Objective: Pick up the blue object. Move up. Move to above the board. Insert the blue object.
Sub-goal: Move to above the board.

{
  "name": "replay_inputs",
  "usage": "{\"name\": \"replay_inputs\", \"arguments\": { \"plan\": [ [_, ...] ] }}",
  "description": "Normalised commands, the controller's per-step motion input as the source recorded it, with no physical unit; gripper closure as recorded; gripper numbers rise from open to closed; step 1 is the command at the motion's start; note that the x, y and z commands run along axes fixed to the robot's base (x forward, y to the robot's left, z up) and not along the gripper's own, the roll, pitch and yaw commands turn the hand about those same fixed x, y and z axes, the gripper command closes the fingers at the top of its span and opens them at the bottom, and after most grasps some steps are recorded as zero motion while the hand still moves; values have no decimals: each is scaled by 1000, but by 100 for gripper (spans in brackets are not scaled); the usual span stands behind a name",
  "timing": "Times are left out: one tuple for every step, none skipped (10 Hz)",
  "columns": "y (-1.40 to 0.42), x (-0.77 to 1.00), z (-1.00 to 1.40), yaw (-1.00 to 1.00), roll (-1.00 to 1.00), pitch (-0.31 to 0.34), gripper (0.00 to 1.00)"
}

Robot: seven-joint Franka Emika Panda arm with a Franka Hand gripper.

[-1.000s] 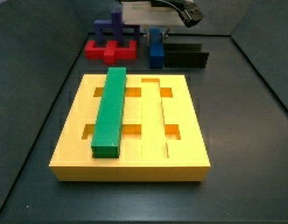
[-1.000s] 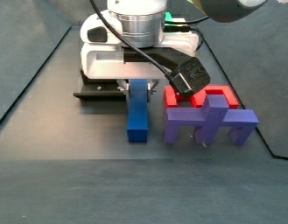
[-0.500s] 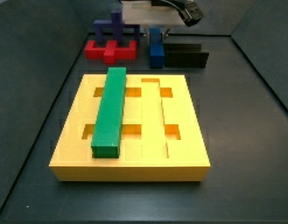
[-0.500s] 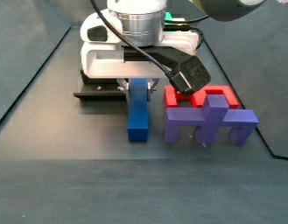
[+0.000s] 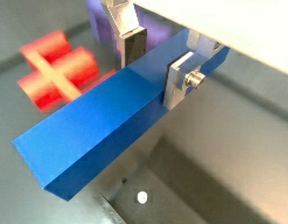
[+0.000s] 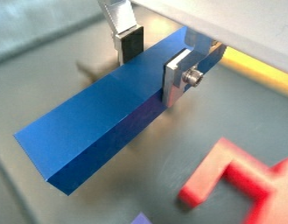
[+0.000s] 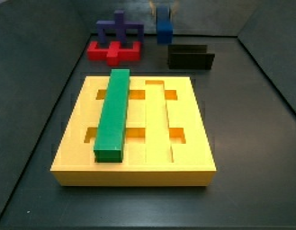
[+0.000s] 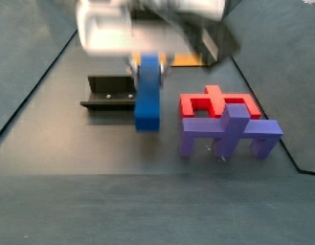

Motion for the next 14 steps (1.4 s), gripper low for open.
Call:
{"name": "replay_inputs", "arguments": {
  "plan": [
    [-3, -23, 1400, 3, 38, 23, 100],
    [-5, 0, 1400, 5, 42, 13, 100],
    [2, 14, 1400, 4, 10, 48, 100],
    [4, 14, 1400, 4, 1, 62, 100],
    [6, 18, 845, 5, 11, 77, 100],
    [7, 28, 560, 4, 8, 77, 100],
    [8, 52, 245, -1, 3, 71, 100],
    [6, 32, 188, 0, 3, 76, 100],
    [-1400, -239, 178, -94, 223, 354, 100],
    [-1400, -238, 167, -71, 234, 307, 100],
    [-1400, -245, 168, -31, 245, 189, 100],
    [-1400, -248, 163, -15, 125, 92, 100],
    [-1400, -246, 166, 0, 61, 50, 100],
    [-1400, -250, 174, 5, 42, 8, 100]
  ]
}}
